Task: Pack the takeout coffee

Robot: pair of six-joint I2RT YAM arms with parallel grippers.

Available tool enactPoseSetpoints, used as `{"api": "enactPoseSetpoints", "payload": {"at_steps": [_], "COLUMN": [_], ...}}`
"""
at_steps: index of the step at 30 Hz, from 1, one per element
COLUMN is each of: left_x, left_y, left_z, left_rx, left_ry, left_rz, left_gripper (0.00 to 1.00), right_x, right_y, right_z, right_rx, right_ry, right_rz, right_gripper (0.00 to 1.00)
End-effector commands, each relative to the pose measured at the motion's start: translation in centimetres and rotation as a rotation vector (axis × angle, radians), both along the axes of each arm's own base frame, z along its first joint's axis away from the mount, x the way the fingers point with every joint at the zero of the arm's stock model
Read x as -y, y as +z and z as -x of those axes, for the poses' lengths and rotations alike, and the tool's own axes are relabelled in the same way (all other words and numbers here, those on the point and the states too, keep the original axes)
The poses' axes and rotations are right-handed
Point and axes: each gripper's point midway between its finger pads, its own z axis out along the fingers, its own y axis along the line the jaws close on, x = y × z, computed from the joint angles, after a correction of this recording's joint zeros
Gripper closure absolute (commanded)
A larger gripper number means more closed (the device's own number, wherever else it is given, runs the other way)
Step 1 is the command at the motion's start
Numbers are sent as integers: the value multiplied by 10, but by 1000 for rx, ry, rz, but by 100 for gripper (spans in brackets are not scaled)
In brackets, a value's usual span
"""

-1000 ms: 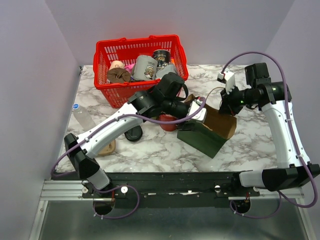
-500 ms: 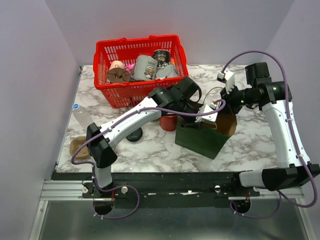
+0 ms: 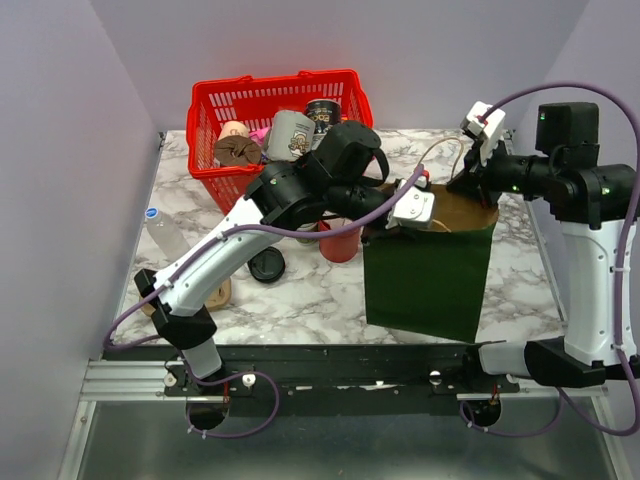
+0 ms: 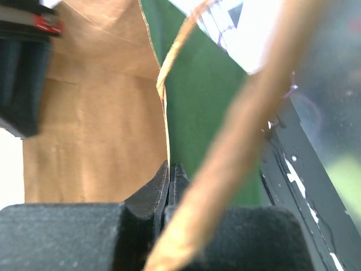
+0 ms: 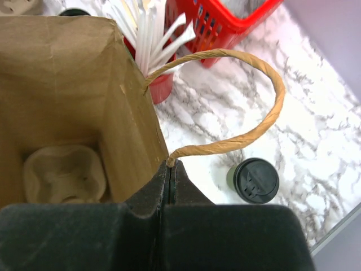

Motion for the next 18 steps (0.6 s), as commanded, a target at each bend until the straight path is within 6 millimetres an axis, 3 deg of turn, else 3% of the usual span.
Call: {"api": "enactPoseSetpoints", "payload": {"at_steps": [1, 6, 9, 10, 12, 13, 18], "left_x": [-5, -7, -8, -8, -9, -10, -11], "left_y": [15, 1, -13, -27, -27, -40, -48], "left_z": [10, 9, 3, 1, -1, -4, -2], "left_rx": [-10, 37, 100, 101, 156, 160, 147], "left_ry": [-17, -20, -4, 3, 12, 21, 19], "left_rz": [4, -32, -56, -83, -65, -91, -102], "left_gripper": [100, 100, 100, 100, 100, 100, 100], "right_x": [-4, -3, -4, -4, -3, -4, -5], "right_y": [-1, -15, -22, -26, -27, -30, -35], "right_z": [26, 27, 26, 25, 21, 18, 15], "right_rx": [-86, -119, -125, -135, -129, -125, -111], "right_ry": [26, 24, 26, 28, 21, 20, 23], "right_rz": [-31, -22, -23, -22, -17, -18, -23], "right_gripper": [99, 99, 99, 99, 99, 99, 99]}}
